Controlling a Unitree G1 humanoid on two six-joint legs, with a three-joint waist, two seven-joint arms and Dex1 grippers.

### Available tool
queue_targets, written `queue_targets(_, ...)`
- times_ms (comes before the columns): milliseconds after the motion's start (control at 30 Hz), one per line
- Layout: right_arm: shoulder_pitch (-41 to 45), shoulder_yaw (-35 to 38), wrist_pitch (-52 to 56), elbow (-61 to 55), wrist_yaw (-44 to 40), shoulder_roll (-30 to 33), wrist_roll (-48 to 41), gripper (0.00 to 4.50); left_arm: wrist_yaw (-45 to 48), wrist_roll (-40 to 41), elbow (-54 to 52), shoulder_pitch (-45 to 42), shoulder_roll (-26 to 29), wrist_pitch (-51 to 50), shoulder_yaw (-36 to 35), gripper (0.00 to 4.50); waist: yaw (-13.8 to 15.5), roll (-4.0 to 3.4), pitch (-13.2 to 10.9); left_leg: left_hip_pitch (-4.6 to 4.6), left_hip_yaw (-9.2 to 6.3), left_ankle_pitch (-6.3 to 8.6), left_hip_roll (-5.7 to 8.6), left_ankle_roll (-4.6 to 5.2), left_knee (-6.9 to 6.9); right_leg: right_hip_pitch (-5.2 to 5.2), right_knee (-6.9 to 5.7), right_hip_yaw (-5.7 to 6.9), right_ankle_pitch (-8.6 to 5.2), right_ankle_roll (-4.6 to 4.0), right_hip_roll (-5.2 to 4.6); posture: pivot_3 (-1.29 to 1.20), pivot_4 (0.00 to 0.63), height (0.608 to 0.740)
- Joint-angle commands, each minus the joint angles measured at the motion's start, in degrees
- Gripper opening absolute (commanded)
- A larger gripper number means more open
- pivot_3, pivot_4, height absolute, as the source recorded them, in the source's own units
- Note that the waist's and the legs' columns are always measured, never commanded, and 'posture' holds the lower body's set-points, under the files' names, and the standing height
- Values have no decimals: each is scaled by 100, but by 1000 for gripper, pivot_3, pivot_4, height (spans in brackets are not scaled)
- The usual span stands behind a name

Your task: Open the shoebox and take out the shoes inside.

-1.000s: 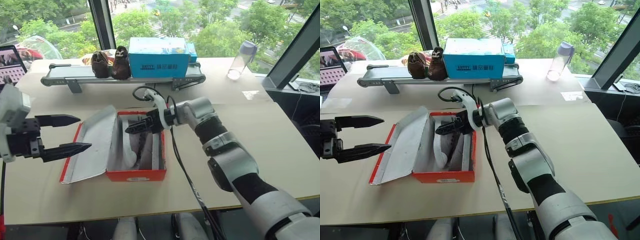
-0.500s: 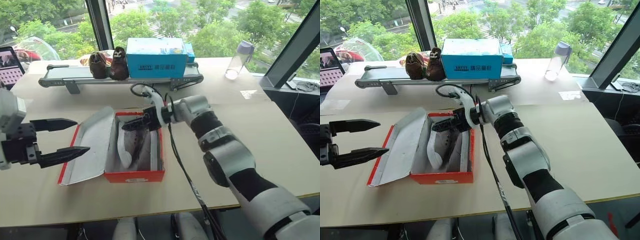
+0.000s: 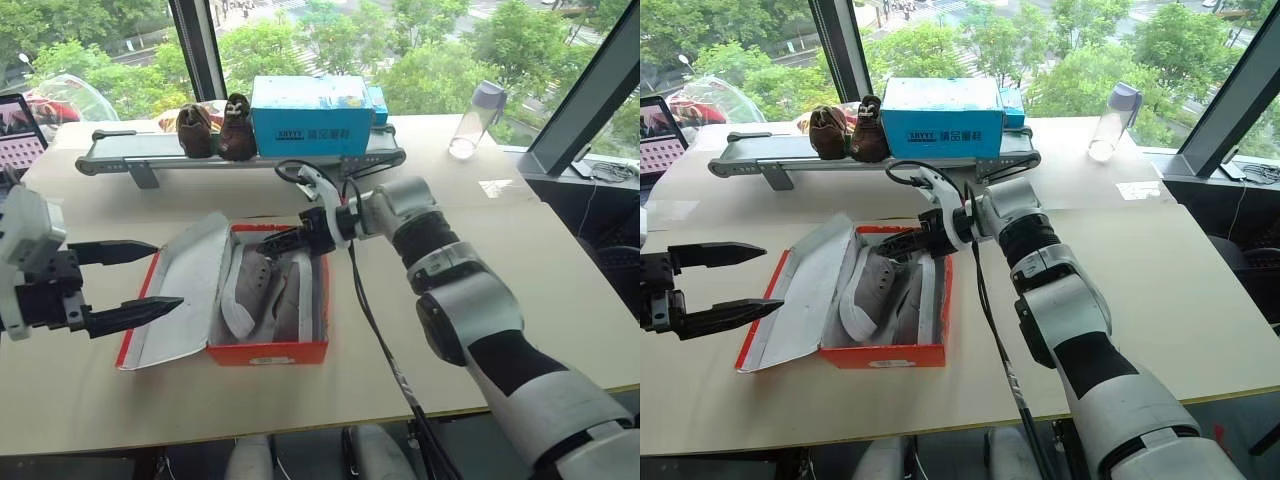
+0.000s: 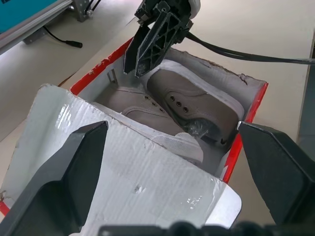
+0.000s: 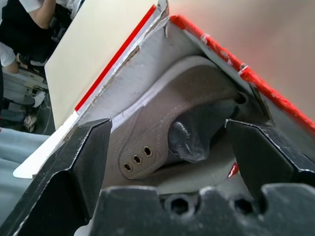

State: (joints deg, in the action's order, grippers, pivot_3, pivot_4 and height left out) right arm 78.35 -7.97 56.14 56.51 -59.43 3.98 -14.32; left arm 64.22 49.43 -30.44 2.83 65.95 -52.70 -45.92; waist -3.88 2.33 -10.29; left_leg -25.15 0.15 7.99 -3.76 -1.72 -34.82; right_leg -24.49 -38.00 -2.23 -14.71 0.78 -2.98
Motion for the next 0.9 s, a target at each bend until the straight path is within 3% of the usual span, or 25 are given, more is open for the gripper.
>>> queue_targets(33,0,51,-213,145,70,-215,61,4388,-21,-70,-15,10,15,122,-120,4500,-2,0,0,0,0,0,0,0,0,0,0,0,0,0,0,0,150,740)
queue_targets(433,299,834,-862,827,754,-868,-96,4388,-26,-55,-72,126,35,71,-281,4500,-24,-1,0,0,0,1,-2,-2,1,0,1,1,0,0,1,0,150,740)
queue_targets(533,293,980,-869,868,848,-946,-128,3692,-53,-49,-58,89,49,91,-228,4500,-19,-1,0,0,0,1,-4,-2,2,-2,0,0,1,-1,2,0,150,740)
queue_targets(800,385,1299,-437,482,940,-755,-271,808,-4,-114,100,4,104,218,-32,4500,-13,-1,-1,-1,0,2,-3,-3,1,-2,1,1,1,-1,1,0,150,740)
queue_targets(900,420,1451,125,-101,1018,-554,-470,19,32,-139,185,-57,128,308,116,4500,-10,-1,-1,-1,0,2,-3,-3,1,-2,1,1,1,-1,1,0,150,740)
